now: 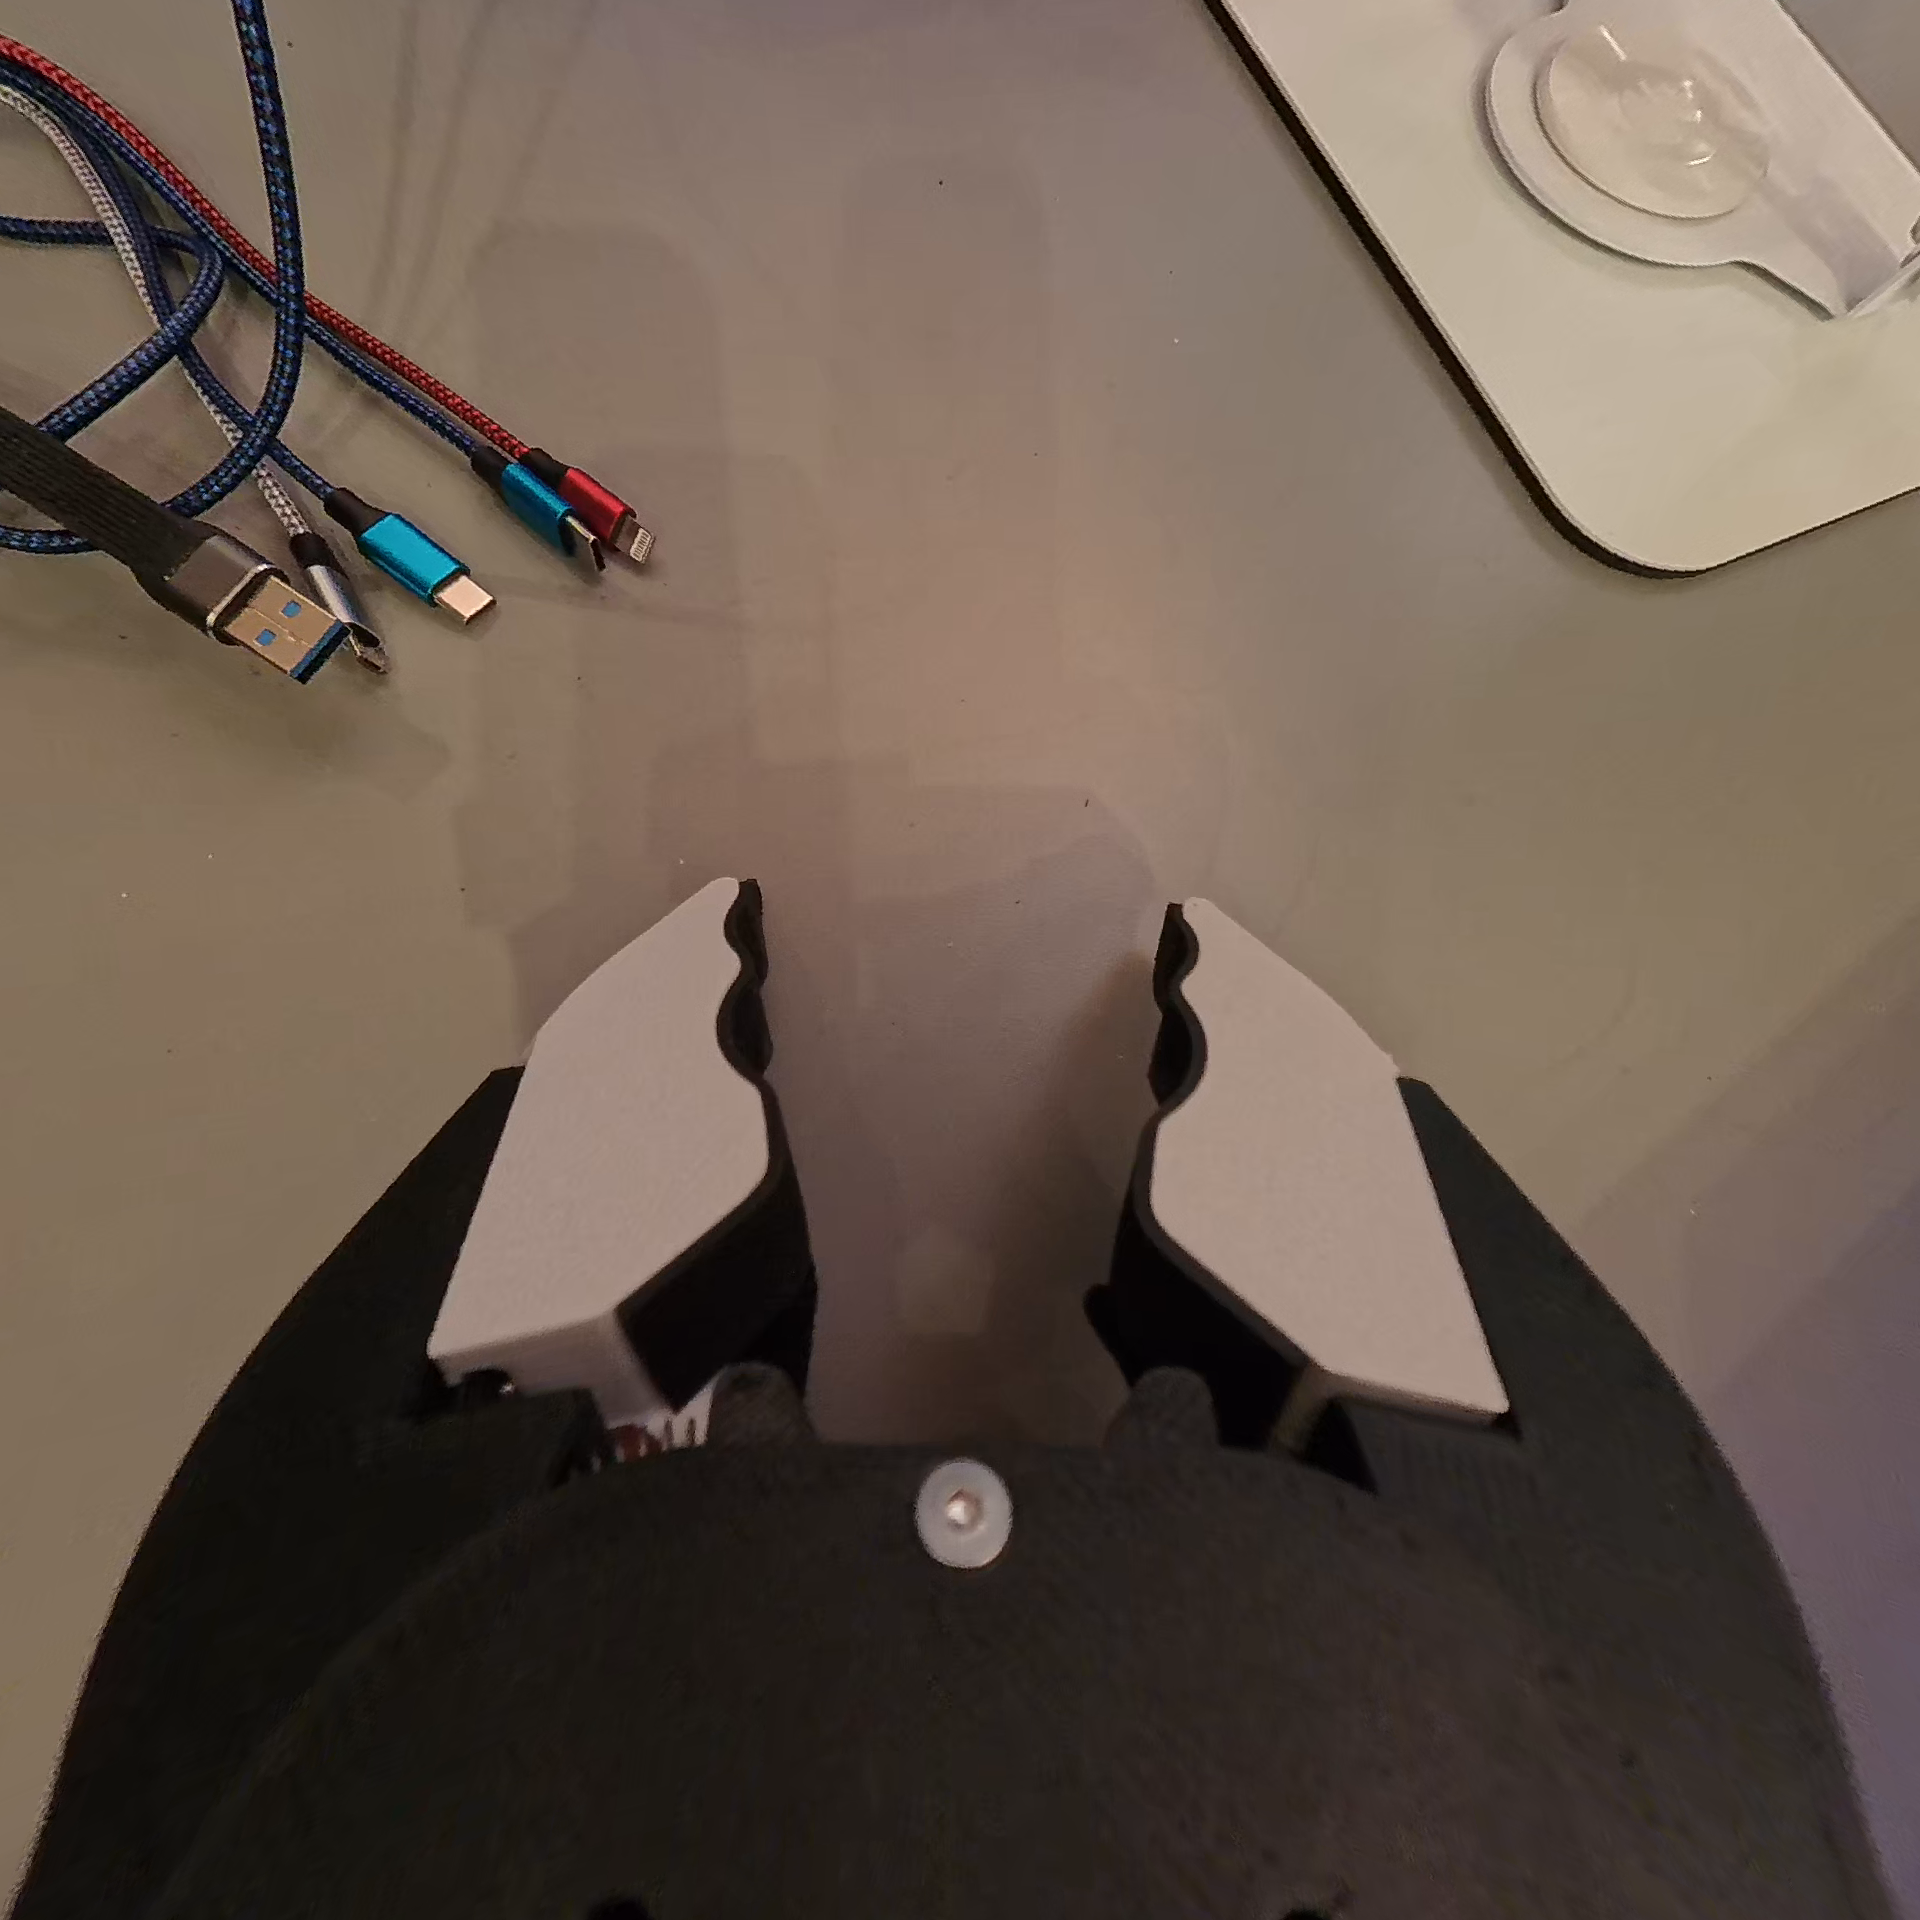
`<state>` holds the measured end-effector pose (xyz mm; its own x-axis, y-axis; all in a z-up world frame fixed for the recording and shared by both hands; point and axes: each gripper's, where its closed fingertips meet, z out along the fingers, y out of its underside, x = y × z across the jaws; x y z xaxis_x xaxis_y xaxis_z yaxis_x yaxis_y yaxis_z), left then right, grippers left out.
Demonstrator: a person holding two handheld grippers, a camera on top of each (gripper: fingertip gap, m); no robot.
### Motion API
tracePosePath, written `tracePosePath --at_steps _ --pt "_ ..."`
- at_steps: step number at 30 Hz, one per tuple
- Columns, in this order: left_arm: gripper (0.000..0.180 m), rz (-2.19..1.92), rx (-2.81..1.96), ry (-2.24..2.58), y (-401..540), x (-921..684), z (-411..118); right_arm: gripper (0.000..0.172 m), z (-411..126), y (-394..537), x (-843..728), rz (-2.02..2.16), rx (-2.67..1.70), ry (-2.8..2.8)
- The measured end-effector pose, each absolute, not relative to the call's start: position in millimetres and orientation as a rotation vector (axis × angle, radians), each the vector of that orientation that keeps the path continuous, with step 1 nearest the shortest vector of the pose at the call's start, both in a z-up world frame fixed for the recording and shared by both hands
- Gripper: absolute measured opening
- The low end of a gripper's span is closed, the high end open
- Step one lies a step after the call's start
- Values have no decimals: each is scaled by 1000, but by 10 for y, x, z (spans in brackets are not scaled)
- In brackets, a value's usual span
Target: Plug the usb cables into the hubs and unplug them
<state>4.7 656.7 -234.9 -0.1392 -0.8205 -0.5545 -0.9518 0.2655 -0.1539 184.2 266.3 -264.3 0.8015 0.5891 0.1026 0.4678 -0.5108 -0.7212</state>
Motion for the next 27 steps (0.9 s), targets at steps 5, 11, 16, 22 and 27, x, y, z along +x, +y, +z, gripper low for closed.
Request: tracePosePath --at_steps 5,11,16,22,27 --pt "59 407 -1603 2010 6674 -117 -2486 71 -2642 2663 1840 198 -2200 -777" --pt "27 477 -1546 2024 6680 -112 -2425 71 -2642 2663 1841 199 -2201 -778" --pt "25 383 -1552 1886 6713 -94 -2144 71 -2641 2661 1839 198 -2200 -779" --pt "24 197 -1567 1685 6703 -140 -1646 71 -2640 2660 1838 198 -2199 -780" --pt "24 -29 -1561 1435 6724 -225 -964 71 -2640 2659 1837 198 -2199 -780"
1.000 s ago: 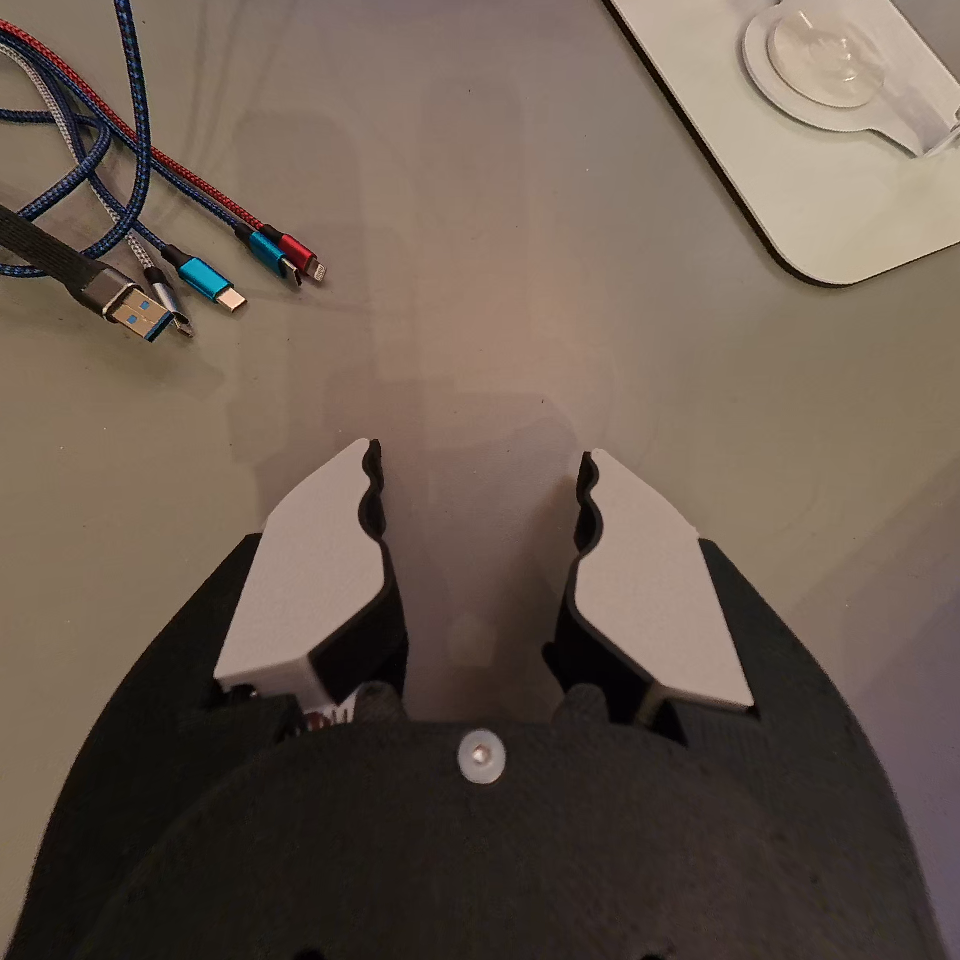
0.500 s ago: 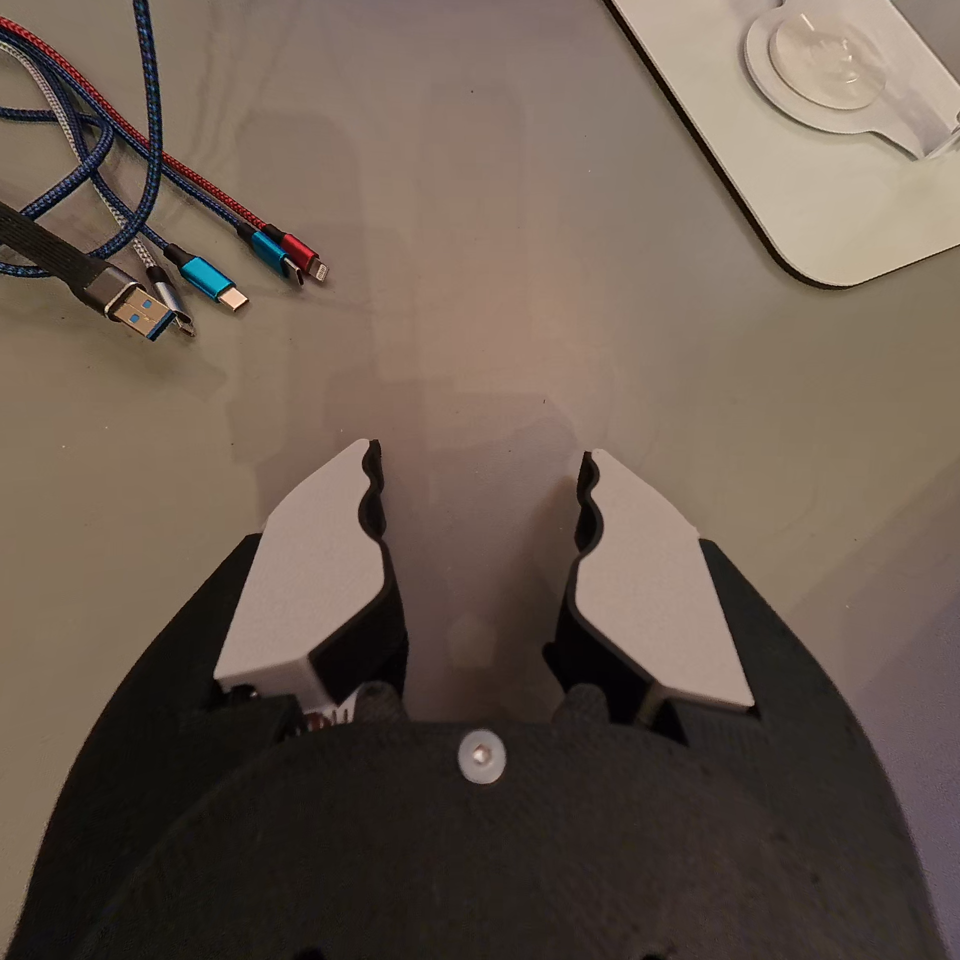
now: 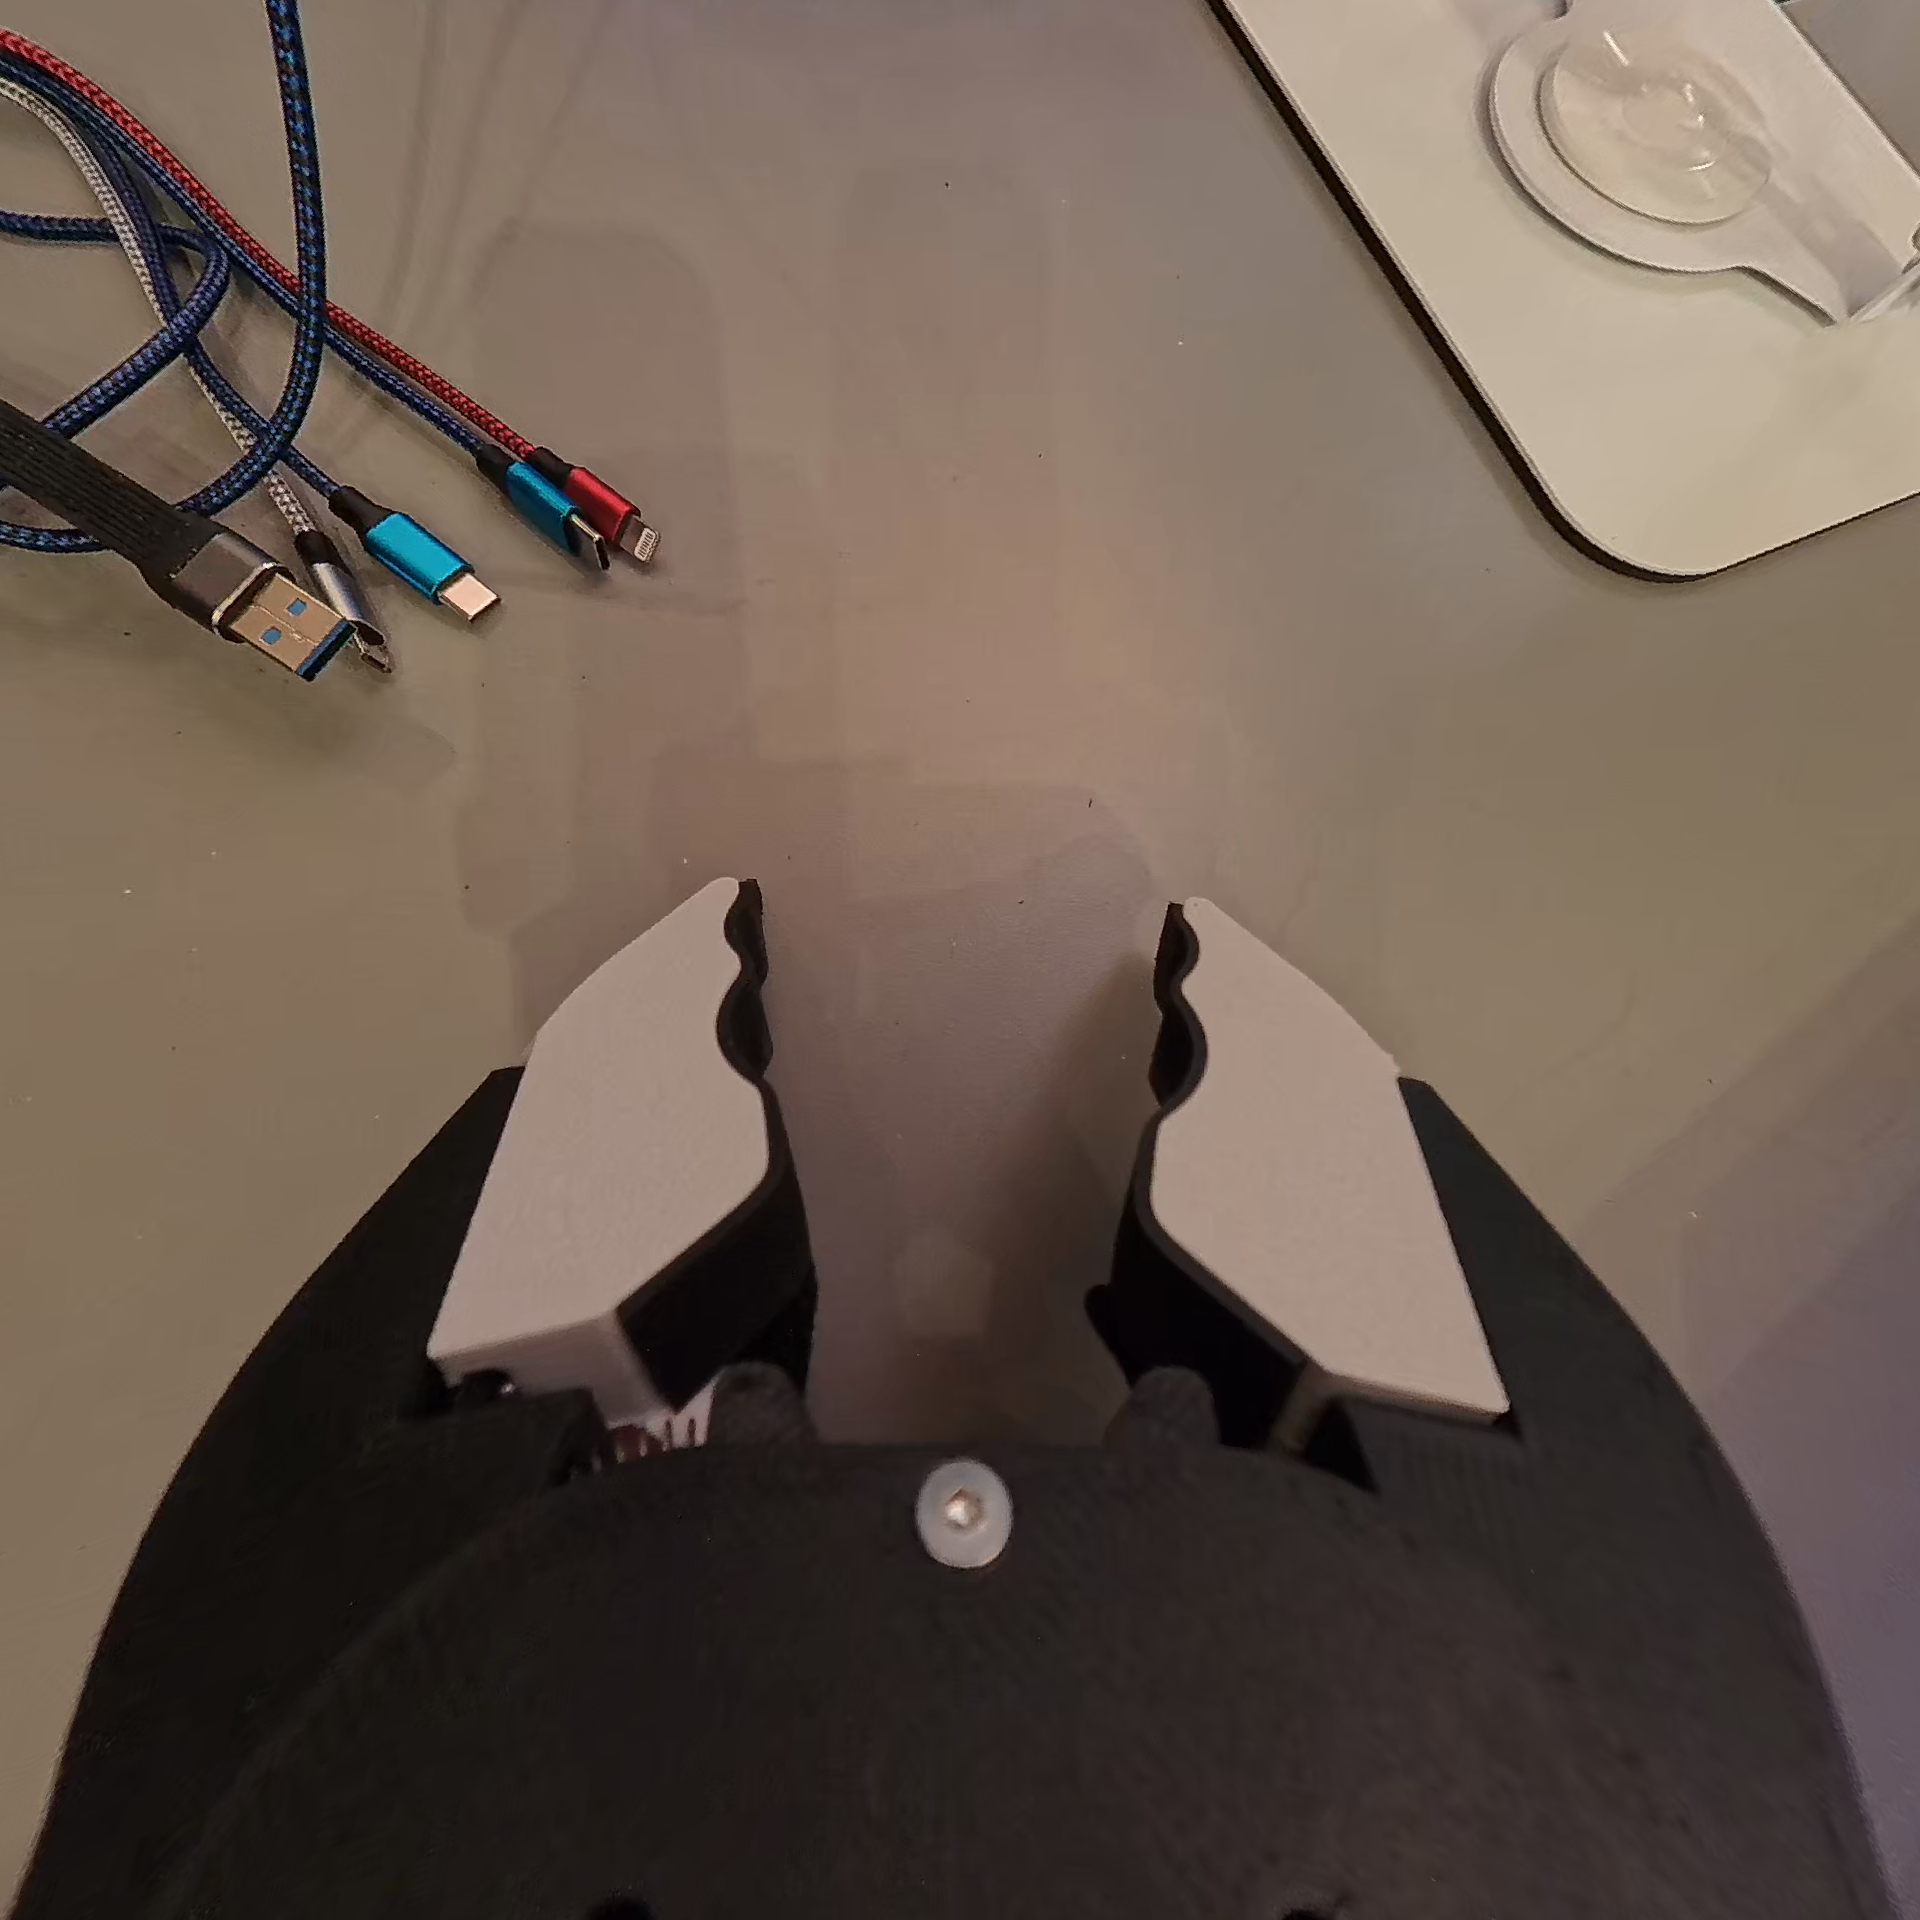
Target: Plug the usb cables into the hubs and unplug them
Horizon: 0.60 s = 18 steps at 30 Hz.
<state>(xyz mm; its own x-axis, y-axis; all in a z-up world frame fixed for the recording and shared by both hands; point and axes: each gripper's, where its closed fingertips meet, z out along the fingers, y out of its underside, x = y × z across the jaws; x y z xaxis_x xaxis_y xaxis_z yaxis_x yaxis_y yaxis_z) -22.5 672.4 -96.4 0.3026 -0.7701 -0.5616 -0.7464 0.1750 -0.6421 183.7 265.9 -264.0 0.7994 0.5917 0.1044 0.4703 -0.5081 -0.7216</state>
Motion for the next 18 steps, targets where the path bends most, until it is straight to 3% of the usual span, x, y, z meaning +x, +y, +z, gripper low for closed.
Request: tracePosePath --at_steps 11,18 --pt "23 -459 -1425 1018 6596 -400 409 71 -2639 2659 1838 198 -2199 -779" --pt "23 -295 -1256 1000 6336 -356 1137 72 -2637 2659 1839 195 -2198 -780"
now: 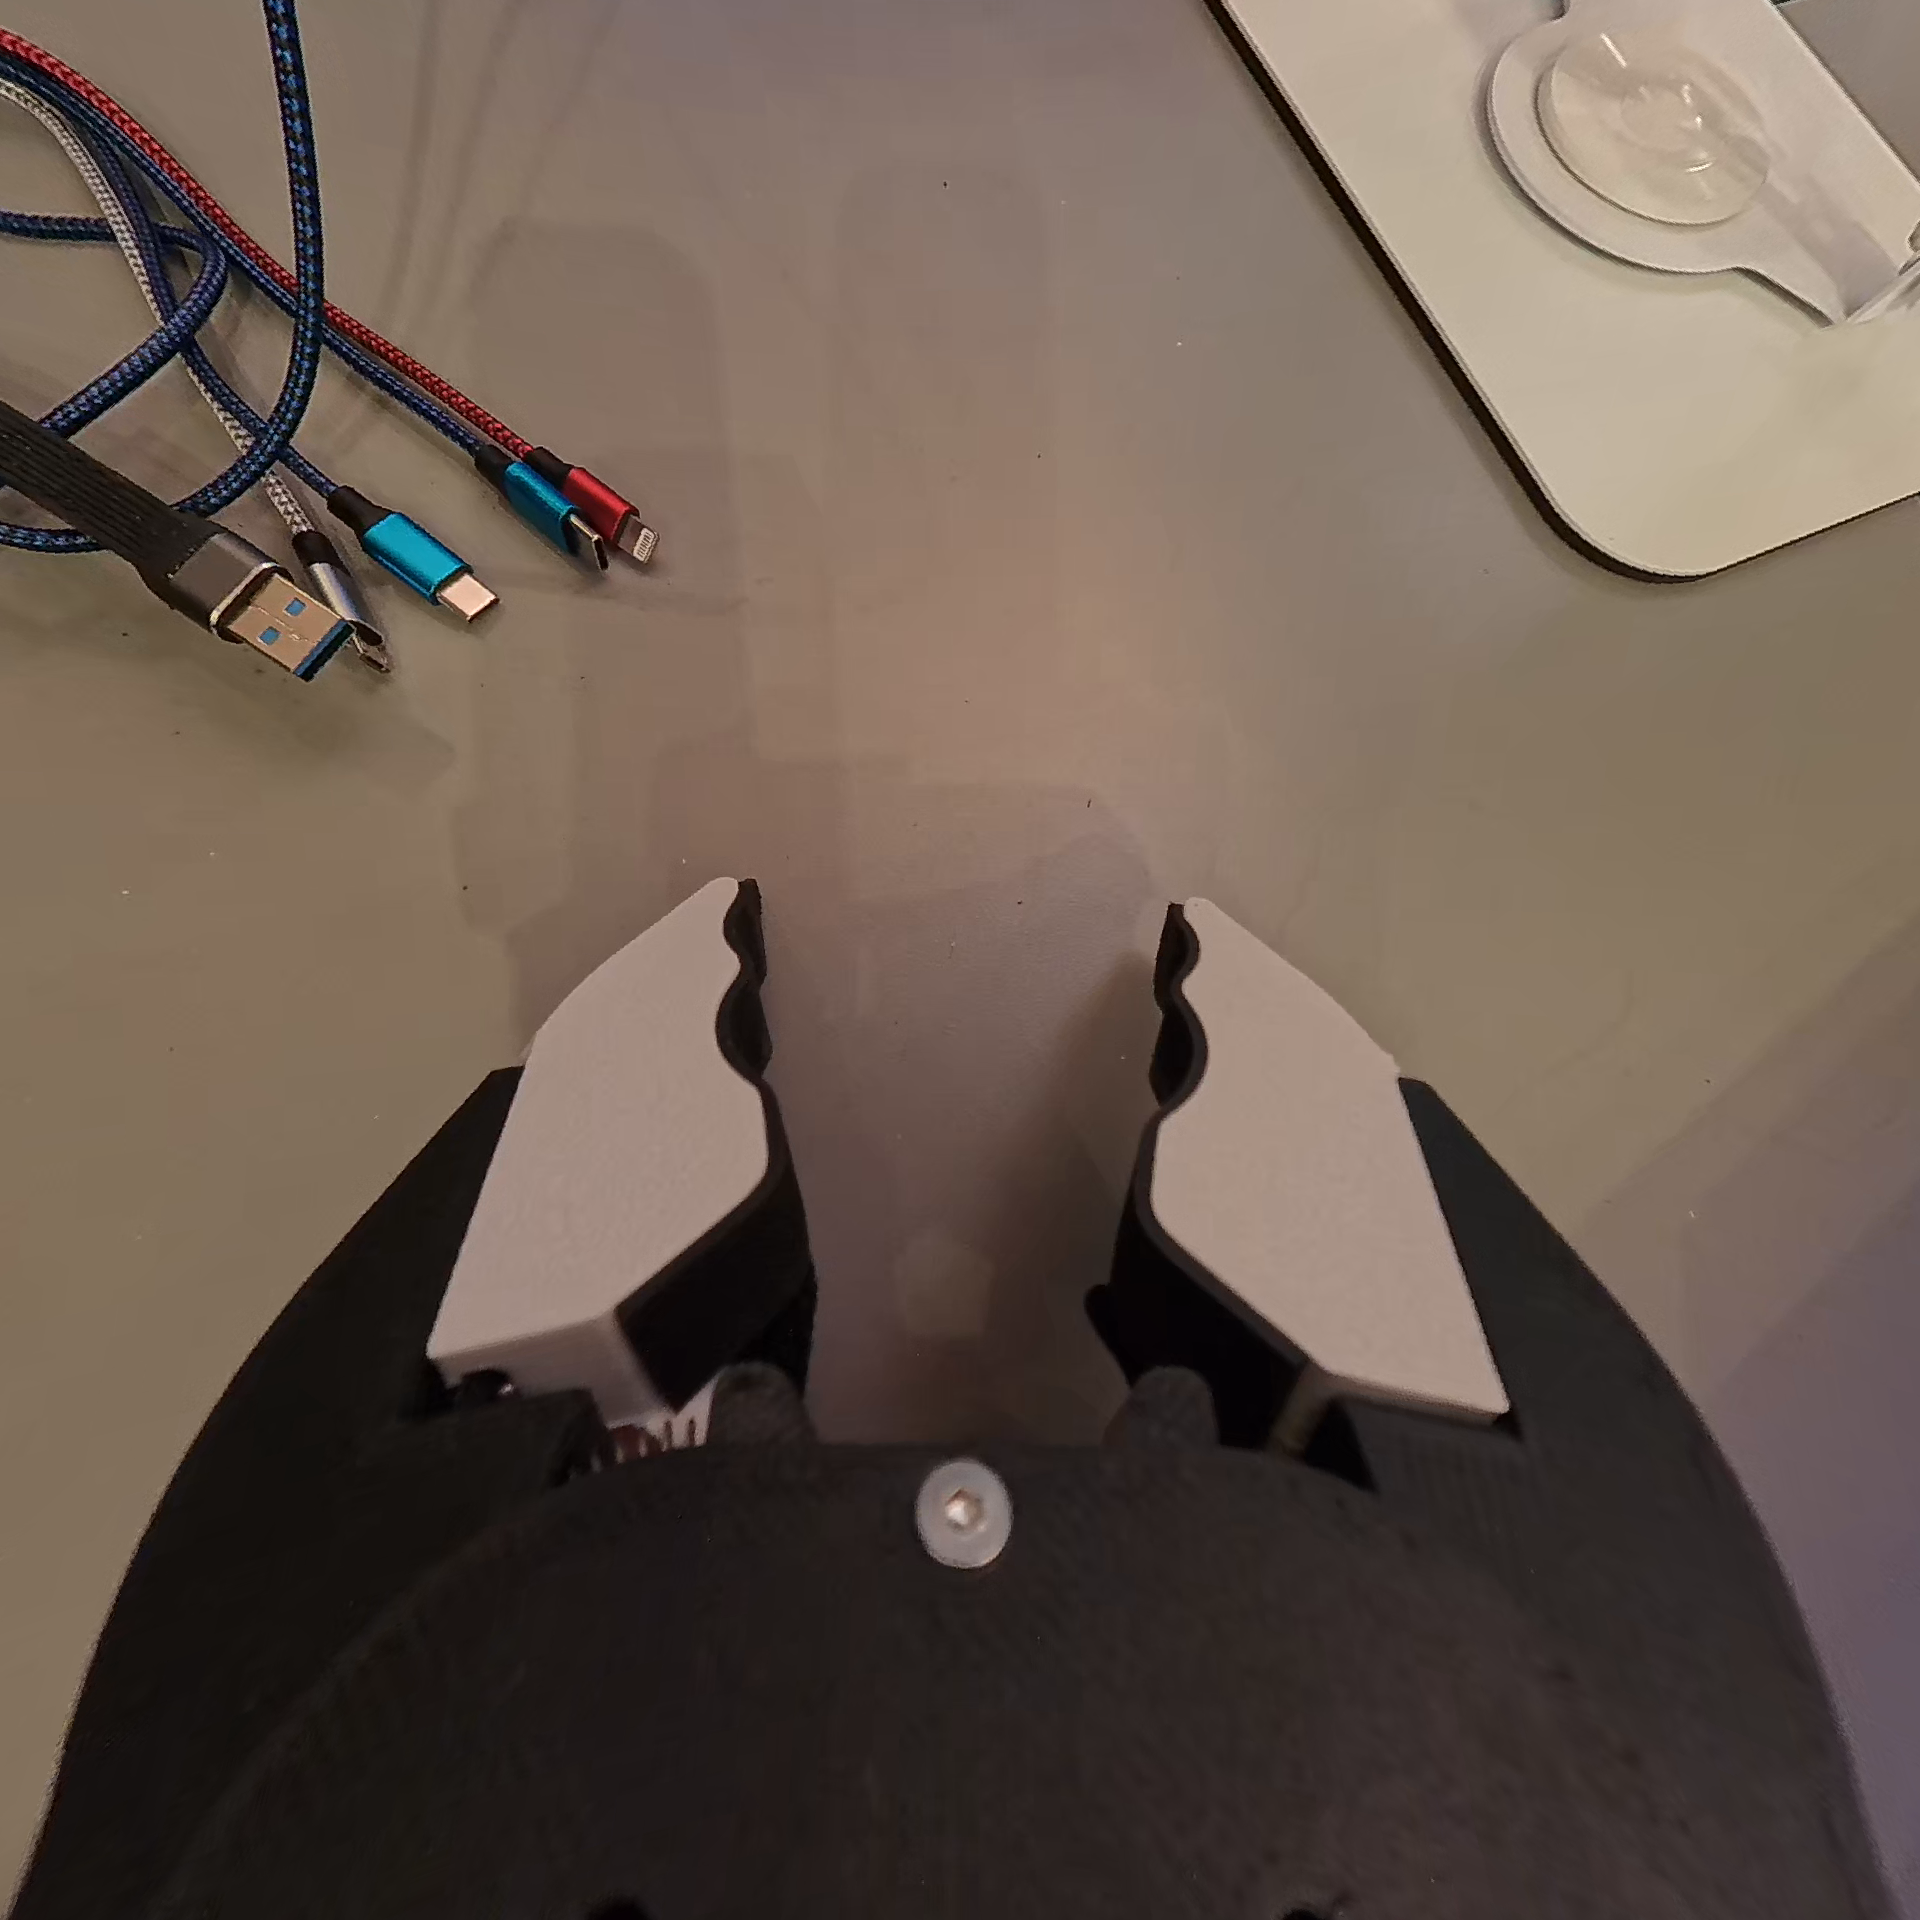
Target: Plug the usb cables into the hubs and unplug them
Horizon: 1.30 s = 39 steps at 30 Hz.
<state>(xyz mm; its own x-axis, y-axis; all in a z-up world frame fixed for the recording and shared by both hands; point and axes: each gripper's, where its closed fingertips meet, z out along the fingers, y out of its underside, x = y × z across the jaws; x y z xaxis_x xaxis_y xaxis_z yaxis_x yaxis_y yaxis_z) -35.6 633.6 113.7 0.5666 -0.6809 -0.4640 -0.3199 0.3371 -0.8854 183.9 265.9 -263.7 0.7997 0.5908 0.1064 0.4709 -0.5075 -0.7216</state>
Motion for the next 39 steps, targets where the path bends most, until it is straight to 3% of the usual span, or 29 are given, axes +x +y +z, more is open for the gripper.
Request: tracePosePath --at_steps 3,8,15,21,33,39 --pt "23 -308 -1222 1053 6155 -158 1256 72 -2638 2660 1839 197 -2199 -780" --pt "23 -371 -1466 1177 6262 75 453 71 -2636 2660 1838 192 -2196 -782" --pt "23 -812 -1397 956 6072 131 865 71 -2636 2660 1837 193 -2196 -782" --pt "22 -884 -1366 777 6270 -185 1169 71 -2636 2659 1838 192 -2195 -782" --pt "23 -435 -1655 982 6562 -490 -230 71 -2636 2661 1838 192 -2195 -783" --pt "24 -474 -1746 1178 6397 -248 -651 71 -2637 2661 1839 193 -2196 -782"
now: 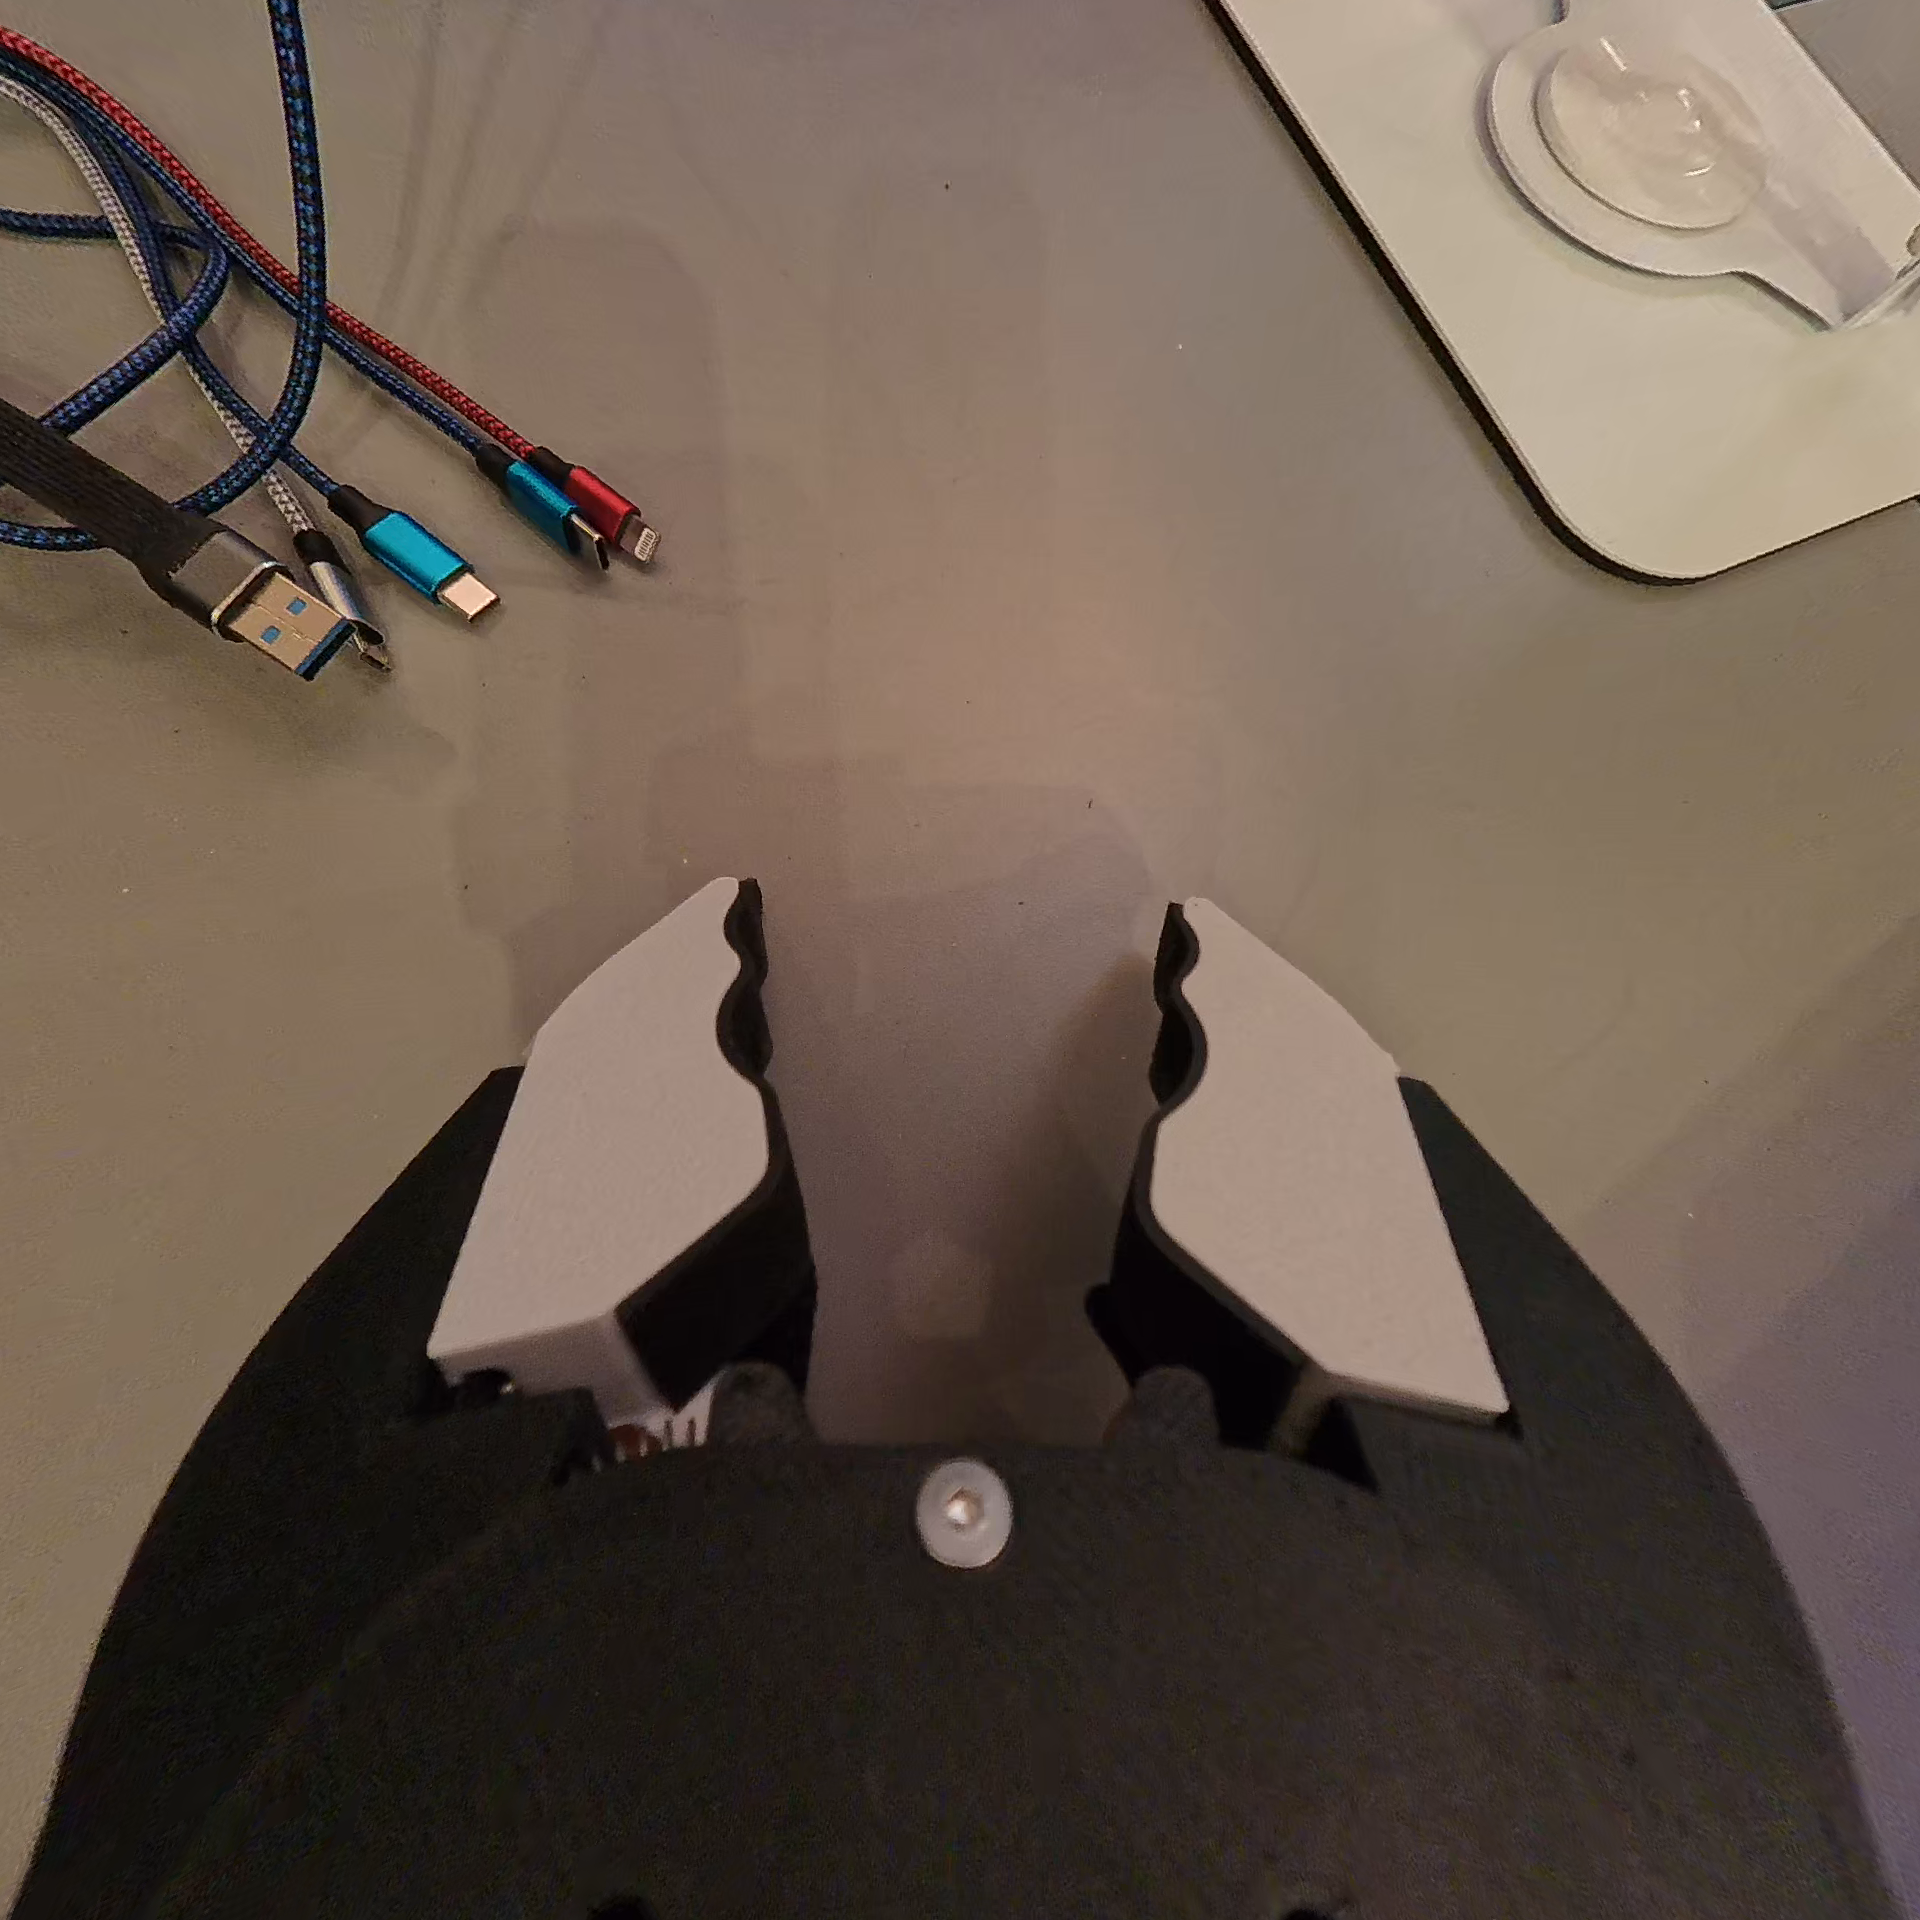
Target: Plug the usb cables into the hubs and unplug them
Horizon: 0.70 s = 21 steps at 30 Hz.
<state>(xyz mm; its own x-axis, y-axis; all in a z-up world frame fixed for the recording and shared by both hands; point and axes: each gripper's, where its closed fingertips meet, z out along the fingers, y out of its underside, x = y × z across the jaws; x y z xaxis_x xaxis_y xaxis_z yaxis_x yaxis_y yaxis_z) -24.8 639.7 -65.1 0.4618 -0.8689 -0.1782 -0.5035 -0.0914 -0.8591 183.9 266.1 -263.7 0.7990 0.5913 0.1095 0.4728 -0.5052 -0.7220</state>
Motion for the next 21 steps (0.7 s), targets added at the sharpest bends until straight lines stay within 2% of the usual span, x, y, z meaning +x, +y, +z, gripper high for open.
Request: tracePosePath --at_steps 7,21 --pt "23 -512 -1722 1344 6138 -35 -745 71 -2635 2660 1838 191 -2194 -784" --pt "23 -689 -1565 1094 6046 -255 494 71 -2635 2660 1838 191 -2195 -783"
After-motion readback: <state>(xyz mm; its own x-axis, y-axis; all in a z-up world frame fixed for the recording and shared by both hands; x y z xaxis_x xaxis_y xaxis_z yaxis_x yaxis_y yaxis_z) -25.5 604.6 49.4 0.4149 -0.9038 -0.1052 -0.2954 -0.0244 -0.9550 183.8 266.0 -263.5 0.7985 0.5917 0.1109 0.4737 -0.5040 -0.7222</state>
